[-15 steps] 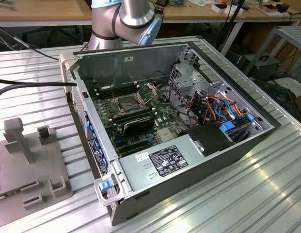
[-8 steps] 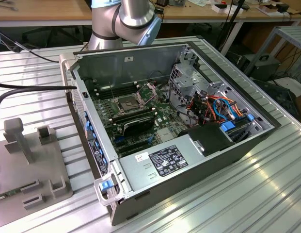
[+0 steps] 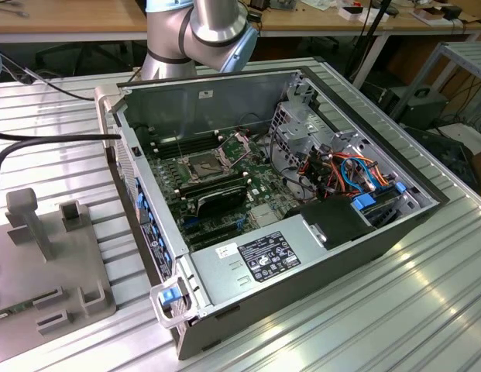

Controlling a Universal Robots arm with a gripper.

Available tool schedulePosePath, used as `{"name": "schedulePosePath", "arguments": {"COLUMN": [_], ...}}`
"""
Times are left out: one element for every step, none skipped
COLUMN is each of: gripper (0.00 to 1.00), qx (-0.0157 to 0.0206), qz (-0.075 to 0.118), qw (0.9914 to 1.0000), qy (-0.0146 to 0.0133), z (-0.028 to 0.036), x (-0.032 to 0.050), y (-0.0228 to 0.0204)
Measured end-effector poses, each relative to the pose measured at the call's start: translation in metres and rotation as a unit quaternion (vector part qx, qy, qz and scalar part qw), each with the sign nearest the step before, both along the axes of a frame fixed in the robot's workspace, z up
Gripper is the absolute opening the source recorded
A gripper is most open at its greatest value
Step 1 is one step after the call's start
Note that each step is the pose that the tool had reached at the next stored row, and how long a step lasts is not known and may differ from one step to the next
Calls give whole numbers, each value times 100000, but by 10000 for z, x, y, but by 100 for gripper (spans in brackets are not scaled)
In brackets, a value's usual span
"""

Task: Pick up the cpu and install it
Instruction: 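Pick up the cpu and move it towards the insertion slot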

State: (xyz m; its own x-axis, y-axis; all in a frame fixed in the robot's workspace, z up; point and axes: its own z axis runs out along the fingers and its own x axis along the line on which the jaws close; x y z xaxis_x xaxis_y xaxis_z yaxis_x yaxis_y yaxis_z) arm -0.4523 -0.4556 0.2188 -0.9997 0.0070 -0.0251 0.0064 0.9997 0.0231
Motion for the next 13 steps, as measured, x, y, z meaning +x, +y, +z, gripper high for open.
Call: {"name": "schedulePosePath", "arguments": {"gripper": [60,60,60,60,60,60,60,60,60,60,60,60,60], "qx": [0,3,14,9,3,7,5,6,2,5,5,4,1], "qz": [2,9,16,19,18,30,65,112,157,239,304,384,423], "qw": [100000,100000,100000,100000,100000,100000,100000,100000,100000,100000,100000,99999,99999], "qy": [2,2,-15,-11,-2,-6,-4,-5,0,-2,-2,-3,3], "z": [0,0,-11,-20,-27,-35,-47,-61,-73,-91,-102,-115,-118], "x": [0,0,-1,-5,-10,-12,-13,-13,-14,-14,-14,-14,-15], "y": [0,0,0,3,6,7,7,8,8,10,10,11,12]}}
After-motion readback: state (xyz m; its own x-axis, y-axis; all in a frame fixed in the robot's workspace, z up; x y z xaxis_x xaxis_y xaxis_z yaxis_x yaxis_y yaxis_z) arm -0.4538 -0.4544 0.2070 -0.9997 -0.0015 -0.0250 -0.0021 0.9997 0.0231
